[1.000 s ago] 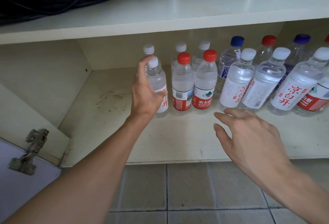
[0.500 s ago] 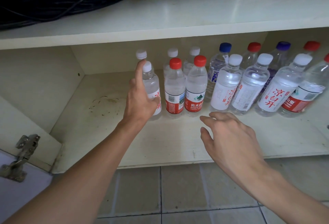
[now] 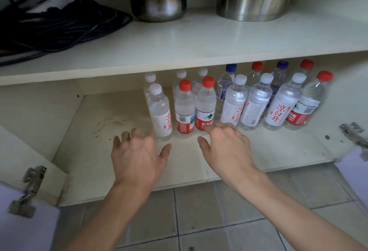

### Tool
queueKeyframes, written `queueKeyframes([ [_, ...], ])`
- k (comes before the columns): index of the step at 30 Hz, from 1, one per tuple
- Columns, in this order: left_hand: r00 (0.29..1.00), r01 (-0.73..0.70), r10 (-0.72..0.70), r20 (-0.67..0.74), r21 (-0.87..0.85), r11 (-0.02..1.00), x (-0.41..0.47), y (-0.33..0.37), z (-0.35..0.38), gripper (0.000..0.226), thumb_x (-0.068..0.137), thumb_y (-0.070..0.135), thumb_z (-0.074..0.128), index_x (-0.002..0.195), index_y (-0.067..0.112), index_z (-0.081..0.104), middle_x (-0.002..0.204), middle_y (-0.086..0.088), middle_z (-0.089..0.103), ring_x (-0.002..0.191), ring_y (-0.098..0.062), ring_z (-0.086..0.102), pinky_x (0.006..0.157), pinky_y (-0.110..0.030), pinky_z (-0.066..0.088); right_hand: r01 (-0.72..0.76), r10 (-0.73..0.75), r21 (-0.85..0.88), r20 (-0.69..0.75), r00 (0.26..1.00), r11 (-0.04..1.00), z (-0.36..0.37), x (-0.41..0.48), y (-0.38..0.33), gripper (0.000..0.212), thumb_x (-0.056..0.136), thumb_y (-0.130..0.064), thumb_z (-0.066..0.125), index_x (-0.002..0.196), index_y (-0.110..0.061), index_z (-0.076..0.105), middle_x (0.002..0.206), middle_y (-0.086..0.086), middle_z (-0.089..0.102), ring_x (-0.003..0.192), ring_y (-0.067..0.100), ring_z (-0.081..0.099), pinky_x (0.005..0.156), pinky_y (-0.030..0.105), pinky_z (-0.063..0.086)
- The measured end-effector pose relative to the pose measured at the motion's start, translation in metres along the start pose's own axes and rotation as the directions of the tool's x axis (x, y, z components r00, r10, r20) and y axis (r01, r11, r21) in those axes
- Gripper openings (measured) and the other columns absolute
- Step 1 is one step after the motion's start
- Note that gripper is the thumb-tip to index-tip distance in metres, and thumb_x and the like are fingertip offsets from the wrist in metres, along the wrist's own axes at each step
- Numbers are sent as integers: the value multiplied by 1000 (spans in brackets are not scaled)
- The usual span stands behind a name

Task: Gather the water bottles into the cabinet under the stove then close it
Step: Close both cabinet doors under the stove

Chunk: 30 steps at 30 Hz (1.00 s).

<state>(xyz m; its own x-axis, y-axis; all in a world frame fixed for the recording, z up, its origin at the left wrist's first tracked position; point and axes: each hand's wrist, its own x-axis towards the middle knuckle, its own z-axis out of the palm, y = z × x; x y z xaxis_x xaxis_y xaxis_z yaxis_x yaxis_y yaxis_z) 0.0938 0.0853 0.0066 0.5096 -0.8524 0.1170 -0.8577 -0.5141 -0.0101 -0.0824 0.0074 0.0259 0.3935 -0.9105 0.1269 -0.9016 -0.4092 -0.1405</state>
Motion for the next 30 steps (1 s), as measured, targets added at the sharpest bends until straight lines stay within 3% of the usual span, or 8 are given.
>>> queueKeyframes([
  [2,997,-22,19,72,47,999,-7,6,-22,61,92,73,66,107,15,78,106,-10,72,104,-34,69,96,-45,55,-24,24,0,-11,1000,1000,-21,1,-5,31,108,-38,51,129,-24,69,125,-1,71,125,25,59,91,37,50],
  [5,982,-82,65,180,89,993,-16,18,-64,63,100,76,51,124,21,70,121,-5,70,122,-27,63,108,-43,50,-24,25,-26,23,999,999,-59,-1,-13,31,108,-37,52,133,-25,66,125,-1,69,125,25,60,92,37,50],
  [10,949,-182,150,277,96,979,-30,29,-141,67,108,72,37,148,22,55,143,-8,60,137,-30,52,116,-45,43,-27,34,-63,120,992,998,-135,-9,-24,37,107,-34,52,142,-29,61,134,-3,66,130,23,59,99,36,50],
  [15,909,-240,190,370,94,966,-48,32,-238,67,110,69,35,152,20,48,148,-10,56,140,-32,50,118,-48,41,-36,45,-54,184,982,998,-222,-31,-43,37,104,-33,57,140,-27,61,130,-4,67,127,22,61,97,36,53],
  [21,907,-261,224,357,58,964,-81,22,-385,67,110,69,33,157,24,50,149,-6,56,143,-29,49,121,-45,39,-66,72,-38,169,983,997,-364,-69,-62,34,99,-32,68,131,-24,71,118,-1,74,116,23,68,93,36,55],
  [26,917,-289,277,287,1,957,-113,15,-499,74,109,70,32,169,26,31,158,-5,51,149,-28,46,125,-43,35,-79,84,-33,182,980,996,-477,-101,-68,35,102,-33,62,136,-25,65,127,0,71,122,23,64,98,35,52],
  [30,932,-278,275,236,-22,960,-127,14,-582,71,108,72,36,164,28,35,151,-4,56,144,-28,51,121,-42,40,-68,71,-25,176,982,997,-561,-122,-66,34,101,-31,66,133,-20,66,124,4,72,116,27,65,91,36,53],
])
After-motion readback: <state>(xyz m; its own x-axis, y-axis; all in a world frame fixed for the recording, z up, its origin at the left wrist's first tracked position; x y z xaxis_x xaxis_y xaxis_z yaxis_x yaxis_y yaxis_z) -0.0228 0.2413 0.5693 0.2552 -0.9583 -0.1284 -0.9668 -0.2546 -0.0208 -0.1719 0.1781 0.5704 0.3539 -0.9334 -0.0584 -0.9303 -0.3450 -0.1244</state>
